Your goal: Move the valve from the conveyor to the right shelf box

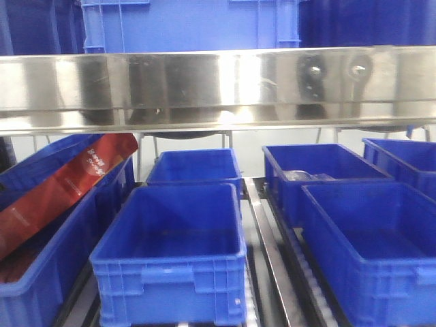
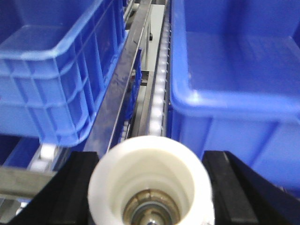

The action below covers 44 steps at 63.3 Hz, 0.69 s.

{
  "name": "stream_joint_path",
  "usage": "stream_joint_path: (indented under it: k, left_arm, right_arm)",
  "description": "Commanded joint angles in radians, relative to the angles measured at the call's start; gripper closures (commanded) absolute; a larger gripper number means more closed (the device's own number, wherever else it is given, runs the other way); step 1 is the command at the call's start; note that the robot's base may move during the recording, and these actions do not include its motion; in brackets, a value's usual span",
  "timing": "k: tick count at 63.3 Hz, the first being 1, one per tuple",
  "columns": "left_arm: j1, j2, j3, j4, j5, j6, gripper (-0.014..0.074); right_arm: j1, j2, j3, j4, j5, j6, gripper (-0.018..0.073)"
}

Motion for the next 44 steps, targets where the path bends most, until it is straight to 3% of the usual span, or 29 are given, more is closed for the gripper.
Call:
stream_joint_path:
  k: [1, 44]
  left_arm:
    - [0.0, -0.008, -0.009, -0.011, -0.048, -0.008, 0.0708]
    - [0.0, -0.008, -0.009, -0.011, -0.048, -0.008, 0.0708]
  right_arm:
    - [-0.003, -0.011, -0.018, 0.003, -0.069, -0.006, 0.0713]
    - [-0.003, -0.011, -0.018, 0.003, -0.069, -0.006, 0.0713]
